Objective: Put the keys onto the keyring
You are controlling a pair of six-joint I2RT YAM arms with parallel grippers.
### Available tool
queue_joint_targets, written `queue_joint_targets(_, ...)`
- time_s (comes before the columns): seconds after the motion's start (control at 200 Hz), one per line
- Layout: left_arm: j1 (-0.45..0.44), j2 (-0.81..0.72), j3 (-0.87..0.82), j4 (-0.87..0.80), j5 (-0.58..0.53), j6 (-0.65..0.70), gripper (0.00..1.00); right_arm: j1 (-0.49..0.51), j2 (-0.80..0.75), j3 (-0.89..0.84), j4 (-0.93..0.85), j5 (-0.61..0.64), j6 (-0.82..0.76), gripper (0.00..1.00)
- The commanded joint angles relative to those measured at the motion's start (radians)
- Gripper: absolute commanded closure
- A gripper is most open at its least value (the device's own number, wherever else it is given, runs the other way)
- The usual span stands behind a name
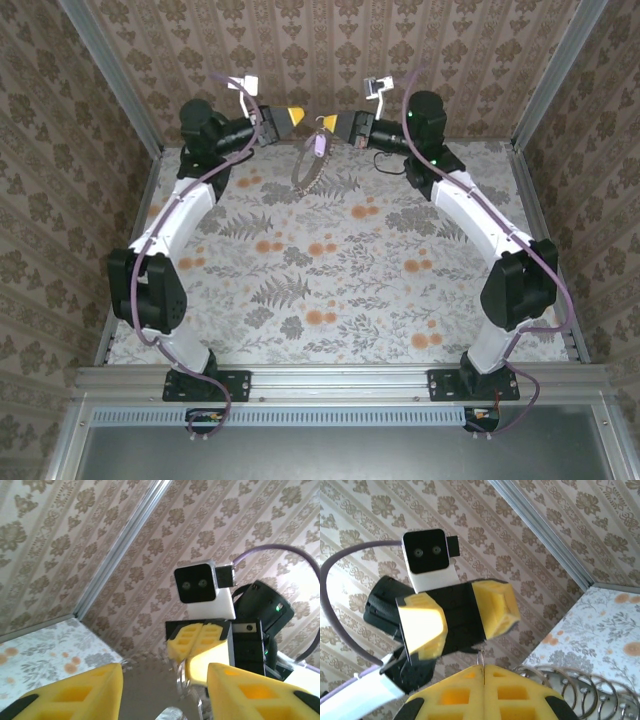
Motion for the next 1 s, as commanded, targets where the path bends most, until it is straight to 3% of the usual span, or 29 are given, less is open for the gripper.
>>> queue_joint_targets(0.0,0.006,-0.054,0.084,-0.169,0.064,0.156,0.5,-0.025,0.018,0.105,-0.194,-0.138,-0.158,1.0)
queue_joint_targets(0.185,0.004,-0.04,0.191,-0.464,0.125,0.368,0.5,-0.047,0.054,0.237,-0.488,-0.207,-0.374,1.0)
queue_joint_targets(0.34,-0.003,-0.008,0.26,-0.614,0.181,0.461,0.58,-0.049,0.092,0.329,-0.643,-0.238,-0.48,1.0)
queue_joint_targets(0.505,-0.03,0.017,0.308,-0.749,0.213,0.561,0.67,-0.049,0.119,0.346,-0.667,-0.249,-0.489,1.0)
queue_joint_targets(0.995,-0.065,0.088,0.33,-0.804,0.201,0.59,0.68,-0.029,0.133,0.334,-0.662,-0.245,-0.484,1.0)
